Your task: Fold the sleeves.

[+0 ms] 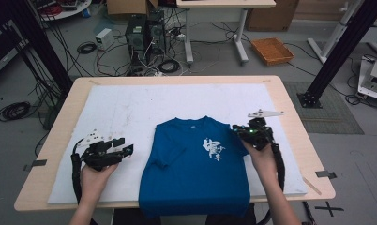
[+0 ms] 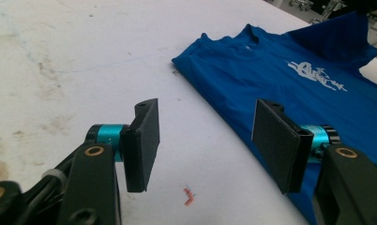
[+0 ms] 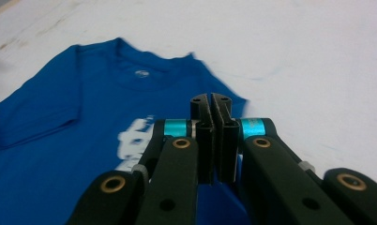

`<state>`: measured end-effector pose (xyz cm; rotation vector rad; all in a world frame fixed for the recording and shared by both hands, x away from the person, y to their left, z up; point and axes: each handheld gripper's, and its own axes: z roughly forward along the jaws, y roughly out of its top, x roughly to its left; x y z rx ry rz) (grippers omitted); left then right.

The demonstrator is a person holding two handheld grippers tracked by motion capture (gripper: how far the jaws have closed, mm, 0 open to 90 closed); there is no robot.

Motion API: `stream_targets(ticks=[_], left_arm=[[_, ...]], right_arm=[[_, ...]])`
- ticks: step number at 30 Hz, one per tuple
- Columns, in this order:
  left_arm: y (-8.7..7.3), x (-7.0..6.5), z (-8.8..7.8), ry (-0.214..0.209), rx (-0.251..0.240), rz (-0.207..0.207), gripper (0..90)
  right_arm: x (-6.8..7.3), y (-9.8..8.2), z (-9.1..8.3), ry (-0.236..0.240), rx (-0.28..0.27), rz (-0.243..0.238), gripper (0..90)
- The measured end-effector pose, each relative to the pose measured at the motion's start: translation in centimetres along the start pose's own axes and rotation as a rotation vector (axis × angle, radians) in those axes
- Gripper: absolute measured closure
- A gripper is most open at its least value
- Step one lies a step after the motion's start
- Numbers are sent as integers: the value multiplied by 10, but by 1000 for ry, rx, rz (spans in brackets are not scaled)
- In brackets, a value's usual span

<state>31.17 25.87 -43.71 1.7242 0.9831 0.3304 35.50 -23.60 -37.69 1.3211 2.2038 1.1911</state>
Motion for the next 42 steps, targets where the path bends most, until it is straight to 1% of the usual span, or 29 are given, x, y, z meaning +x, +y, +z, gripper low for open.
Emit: stream_targets(ticks=[3, 4, 5, 6, 7, 8, 9, 11, 13, 14, 15, 17, 18, 19, 20, 21, 22, 24, 26, 27, 28, 29, 32, 33, 35, 36, 38, 40, 42], left_arm=[[1, -4, 3, -14, 6, 6, 420], [1, -5, 3, -18, 7, 6, 420], [1, -6, 4, -20, 9, 5, 420], [2, -6, 5, -21, 11, 12, 420], [2, -7, 6, -25, 13, 11, 420], [2, -8, 7, -29, 11, 8, 420], [2, -8, 7, -30, 12, 10, 420], [2, -9, 9, -39, 11, 6, 420], [2, -10, 10, -45, 9, 3, 420], [2, -11, 10, -45, 10, 9, 418], [2, -11, 10, -45, 10, 9, 417], [3, -12, 11, -47, 6, 13, 416], [3, -12, 11, -46, 9, 17, 410], [4, -13, 12, -46, 8, 13, 410], [4, -14, 13, -45, 7, 13, 403], [5, -15, 13, -43, 12, 16, 403], [6, -16, 15, -46, 12, 13, 396], [10, -19, 17, -46, 22, 28, 393], [15, -23, 18, -42, 35, 57, 393], [19, -25, 19, -38, 36, 68, 393], [22, -26, 21, -36, 40, 79, 393], [26, -28, 23, -36, 41, 86, 393], [39, -33, 29, -32, 47, 92, 393], [42, -34, 31, -32, 40, 90, 393], [48, -38, 35, -23, 28, 101, 393], [48, -40, 37, -19, 13, 109, 393], [48, -41, 39, -23, 25, 124, 391], [44, -41, 41, -14, 25, 134, 386], [40, -38, 41, -8, 28, 132, 385]], right_arm=[[22, 3, 16, 4, 28, -29, 888], [22, 3, 16, 4, 28, -29, 888], [37, 4, 27, -4, 40, -54, 888], [37, 4, 27, -4, 40, -54, 888], [49, 6, 37, -9, 55, -74, 888], [49, 6, 37, -9, 55, -74, 888], [60, 9, 46, -14, 51, -104, 887], [63, 10, 50, -13, 56, -116, 879], [67, 12, 57, -6, 60, -118, 830], [66, 12, 59, 5, 63, -115, 717], [66, 12, 59, 5, 63, -115, 717], [61, 11, 54, 26, 47, -116, 677], [54, 9, 47, 34, 21, -104, 627], [54, 9, 47, 34, 21, -104, 627], [45, 7, 37, 51, -2, -94, 609], [45, 7, 37, 51, -2, -94, 609], [39, 5, 32, 46, -18, -87, 567], [27, 3, 22, 59, -52, -64, 513], [16, 0, 11, 55, -80, -40, 447], [6, -3, 0, 43, -112, -45, 422], [2, -4, -5, 32, -125, -41, 396], [2, -4, -5, 32, -125, -41, 396], [-11, -9, -16, 20, -154, -32, 372], [-18, -13, -21, 6, -173, -30, 357], [-20, -13, -22, 4, -172, -27, 349], [-24, -14, -24, 4, -169, -18, 336], [-29, -14, -28, -5, -179, -16, 328], [-30, -14, -30, -9, -184, -16, 322], [-33, -14, -31, -8, -183, -9, 316]])
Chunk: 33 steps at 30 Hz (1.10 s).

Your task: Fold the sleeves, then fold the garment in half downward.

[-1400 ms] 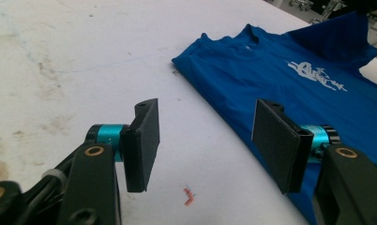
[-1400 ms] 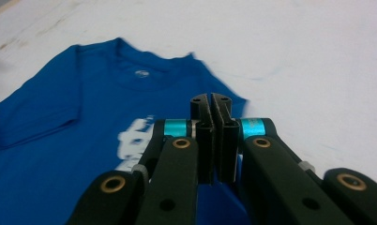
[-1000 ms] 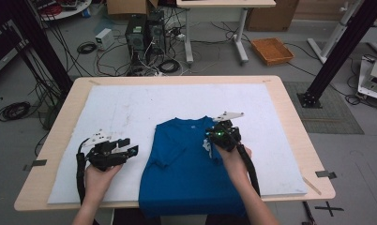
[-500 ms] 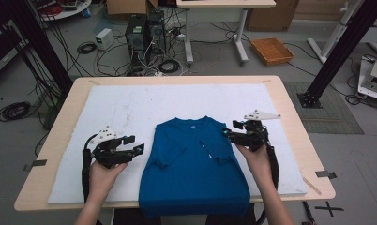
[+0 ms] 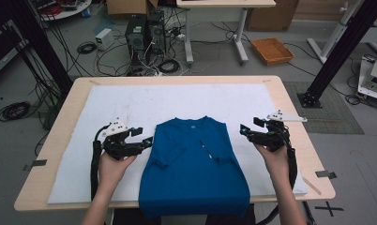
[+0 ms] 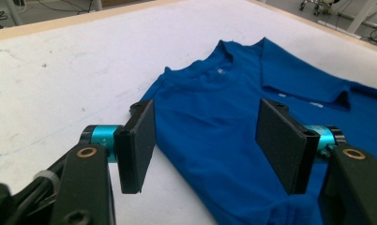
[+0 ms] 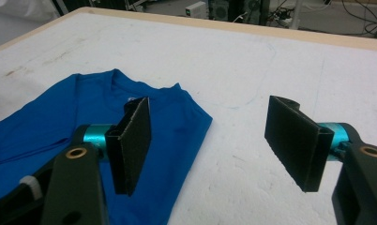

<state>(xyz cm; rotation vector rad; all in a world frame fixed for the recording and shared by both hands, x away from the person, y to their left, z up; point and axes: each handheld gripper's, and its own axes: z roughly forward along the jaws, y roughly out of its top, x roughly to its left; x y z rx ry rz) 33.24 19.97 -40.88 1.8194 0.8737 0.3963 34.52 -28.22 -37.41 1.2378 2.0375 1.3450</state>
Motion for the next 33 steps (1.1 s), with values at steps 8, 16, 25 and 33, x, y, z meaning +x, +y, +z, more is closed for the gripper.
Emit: stream_targets(ticks=[8, 16, 25, 33], left_arm=[[-2, 4, -4, 29, -25, 2, 369], [-2, 3, -4, 29, -24, 4, 369], [-2, 1, -3, 20, -22, 6, 369], [-1, 1, 0, 15, -24, -7, 369]], right_arm=[[-5, -2, -8, -25, 4, 5, 312], [-10, -3, -12, -35, -3, 16, 305], [-10, -4, -10, -32, 7, 13, 302], [-8, -4, -7, -26, 10, 12, 303]])
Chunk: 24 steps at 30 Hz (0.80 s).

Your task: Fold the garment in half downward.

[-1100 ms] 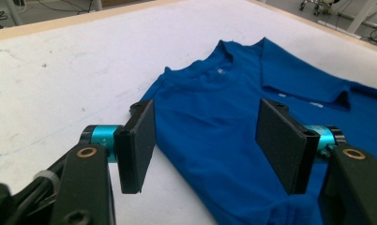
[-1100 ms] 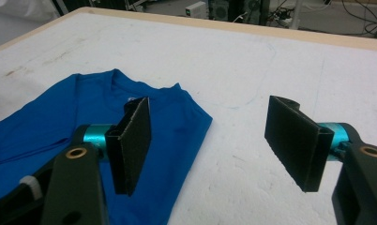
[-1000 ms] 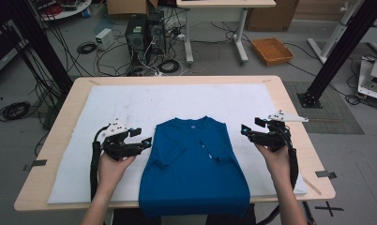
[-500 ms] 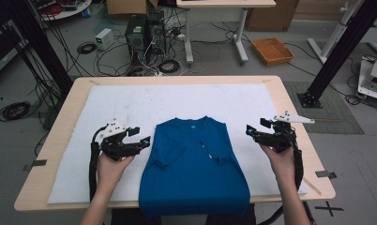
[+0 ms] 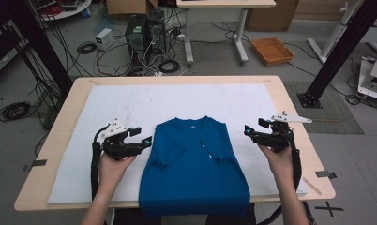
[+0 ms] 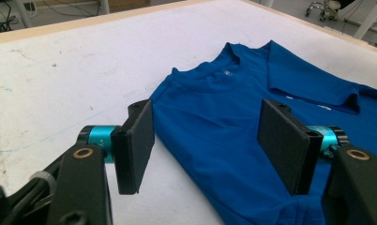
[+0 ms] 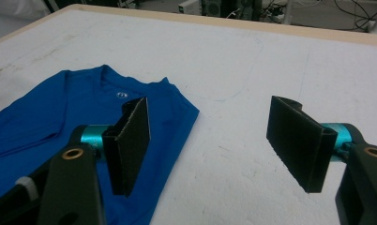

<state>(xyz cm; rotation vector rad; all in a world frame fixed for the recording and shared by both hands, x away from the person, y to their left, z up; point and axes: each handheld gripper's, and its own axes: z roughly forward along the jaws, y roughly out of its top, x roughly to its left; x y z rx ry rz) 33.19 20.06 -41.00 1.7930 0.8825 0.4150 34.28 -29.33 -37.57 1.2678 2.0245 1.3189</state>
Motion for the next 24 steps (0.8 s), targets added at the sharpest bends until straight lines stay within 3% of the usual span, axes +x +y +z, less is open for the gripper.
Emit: stream_targets(ticks=[5, 13, 17, 20, 24], left_arm=[[0, 3, 2, 4, 16, -34, 370], [1, 12, 13, 19, 68, -133, 374], [3, 17, 25, 19, 101, -180, 390], [5, 18, 40, 29, 139, -184, 426], [6, 17, 60, 65, 188, -168, 469]], right_arm=[[-4, -3, 4, -3, 8, 15, 304], [-4, -4, 17, -11, 35, 15, 340], [-2, -3, 28, -1, 50, 12, 413], [1, -6, 48, 4, 82, 26, 500], [4, -7, 66, 3, 128, 25, 548]])
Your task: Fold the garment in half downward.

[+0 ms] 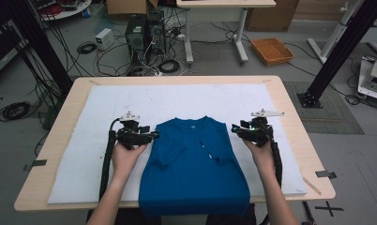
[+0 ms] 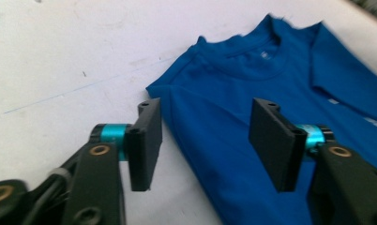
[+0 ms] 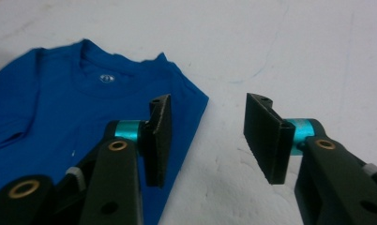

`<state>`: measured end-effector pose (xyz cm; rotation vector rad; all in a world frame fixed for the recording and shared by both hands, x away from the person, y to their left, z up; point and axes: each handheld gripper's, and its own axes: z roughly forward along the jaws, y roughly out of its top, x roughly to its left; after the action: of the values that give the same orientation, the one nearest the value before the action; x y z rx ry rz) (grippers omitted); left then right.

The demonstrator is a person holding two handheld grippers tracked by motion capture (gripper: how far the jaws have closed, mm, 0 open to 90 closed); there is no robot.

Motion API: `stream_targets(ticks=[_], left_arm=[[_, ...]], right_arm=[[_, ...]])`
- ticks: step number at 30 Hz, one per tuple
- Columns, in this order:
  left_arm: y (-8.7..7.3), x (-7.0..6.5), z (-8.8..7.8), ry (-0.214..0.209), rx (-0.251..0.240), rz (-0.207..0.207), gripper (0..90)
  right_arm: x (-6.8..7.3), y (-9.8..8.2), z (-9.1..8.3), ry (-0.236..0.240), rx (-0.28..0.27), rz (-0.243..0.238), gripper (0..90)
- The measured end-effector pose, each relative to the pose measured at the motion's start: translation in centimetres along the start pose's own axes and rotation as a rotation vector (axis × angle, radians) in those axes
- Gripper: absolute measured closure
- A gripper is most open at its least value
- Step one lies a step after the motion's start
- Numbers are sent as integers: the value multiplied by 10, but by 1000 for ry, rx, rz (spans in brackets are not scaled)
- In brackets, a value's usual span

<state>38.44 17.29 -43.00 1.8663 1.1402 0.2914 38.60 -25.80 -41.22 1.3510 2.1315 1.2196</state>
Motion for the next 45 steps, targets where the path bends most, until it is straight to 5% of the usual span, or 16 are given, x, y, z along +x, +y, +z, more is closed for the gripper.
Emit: stream_targets(ticks=[8, 12, 15, 18, 22, 26, 30, 34, 36, 39, 45], left_arm=[[-3, 5, 20, 19, 58, -30, 596], [-4, 3, 24, 33, 63, -17, 675], [-5, 4, 25, 47, 64, -4, 844], [-4, 6, 22, 52, 51, -15, 862], [-4, 9, 19, 57, 51, -21, 854], [-4, 14, 17, 87, 36, -70, 678], [-2, 17, 20, 39, 1, -74, 603], [-3, 13, 29, 51, 33, -47, 652], [-3, 14, 29, 68, 35, -50, 801], [-2, 16, 26, 89, 38, -50, 827], [8, 20, 29, 84, 14, -54, 602]], right_arm=[[6, -1, 37, -3, 93, 32, 650], [10, -3, 45, -9, 123, 6, 739], [12, -3, 47, -22, 130, -26, 872], [12, -3, 46, -33, 127, -36, 887], [9, -2, 43, -39, 122, -29, 887], [8, -3, 43, -44, 131, -29, 789], [1, 0, 40, -28, 71, 21, 731], [-1, -4, 48, -9, 115, 39, 721], [0, -5, 51, -16, 139, 20, 832], [0, -3, 50, -40, 136, -4, 868], [-6, 8, 45, -39, 79, 6, 723]])
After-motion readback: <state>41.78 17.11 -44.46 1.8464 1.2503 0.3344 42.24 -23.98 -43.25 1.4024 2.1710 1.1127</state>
